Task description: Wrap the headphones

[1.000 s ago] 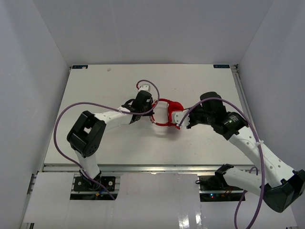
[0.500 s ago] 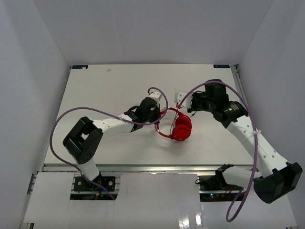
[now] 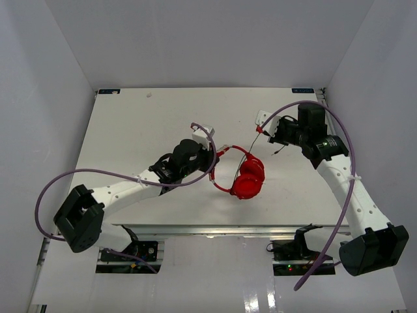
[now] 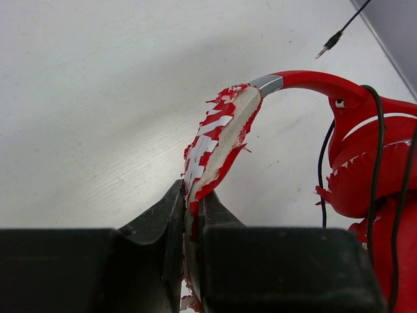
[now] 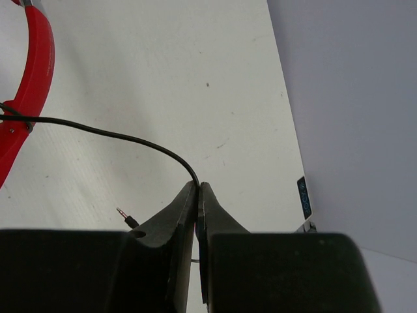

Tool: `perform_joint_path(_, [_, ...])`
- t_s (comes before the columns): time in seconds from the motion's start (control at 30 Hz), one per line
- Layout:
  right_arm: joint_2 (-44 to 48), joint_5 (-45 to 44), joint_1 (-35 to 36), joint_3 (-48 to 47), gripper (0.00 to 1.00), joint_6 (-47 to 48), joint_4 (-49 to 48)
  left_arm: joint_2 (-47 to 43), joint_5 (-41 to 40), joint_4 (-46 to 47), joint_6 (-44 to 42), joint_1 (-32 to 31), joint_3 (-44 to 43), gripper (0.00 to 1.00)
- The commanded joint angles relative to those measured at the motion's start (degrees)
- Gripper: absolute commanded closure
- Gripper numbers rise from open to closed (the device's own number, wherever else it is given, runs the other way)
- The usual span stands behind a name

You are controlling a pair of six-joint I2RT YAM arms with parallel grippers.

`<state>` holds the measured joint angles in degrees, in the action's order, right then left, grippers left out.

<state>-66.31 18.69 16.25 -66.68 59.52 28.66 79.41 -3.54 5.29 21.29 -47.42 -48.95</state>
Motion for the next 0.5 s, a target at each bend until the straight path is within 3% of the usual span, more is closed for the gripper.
perform_joint_path(0.0, [-0.9, 9.3, -1.6, 0.9, 0.92, -3.9, -1.3, -7.1, 2.2, 3.7, 1.9, -0.8, -0.6, 1.00])
perform_joint_path(0.47, [-8.6, 40.8, -4.0, 4.3, 0.92, -15.9, -2.3, -12.7, -2.3, 0.1, 0.1, -1.0, -12.0, 1.00])
